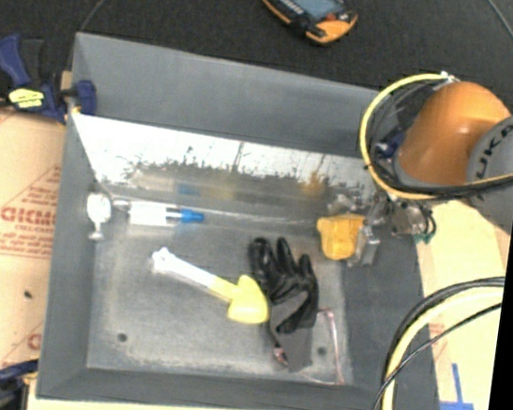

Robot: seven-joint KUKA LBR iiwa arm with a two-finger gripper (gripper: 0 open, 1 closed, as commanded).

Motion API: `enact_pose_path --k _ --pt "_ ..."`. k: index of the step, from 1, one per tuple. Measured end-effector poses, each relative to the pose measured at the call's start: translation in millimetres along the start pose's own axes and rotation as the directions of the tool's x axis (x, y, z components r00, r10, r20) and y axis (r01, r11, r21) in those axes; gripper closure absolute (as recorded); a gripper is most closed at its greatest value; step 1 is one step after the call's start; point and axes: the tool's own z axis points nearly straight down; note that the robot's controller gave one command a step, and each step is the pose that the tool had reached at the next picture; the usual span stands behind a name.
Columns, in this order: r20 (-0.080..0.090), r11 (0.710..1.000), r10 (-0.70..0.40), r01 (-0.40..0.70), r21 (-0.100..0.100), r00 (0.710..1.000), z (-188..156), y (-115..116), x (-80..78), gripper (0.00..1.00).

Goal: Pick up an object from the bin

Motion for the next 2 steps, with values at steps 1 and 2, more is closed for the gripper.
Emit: enact_pose_path --k 1,2 --pt "0.006 1.0 0.0 0.0 0.004 1.0 -28 -1 -1.0 1.0" --pt "0.003 1.0 0.0 0.0 0.003 1.0 -12 -1 -0.9 1.0"
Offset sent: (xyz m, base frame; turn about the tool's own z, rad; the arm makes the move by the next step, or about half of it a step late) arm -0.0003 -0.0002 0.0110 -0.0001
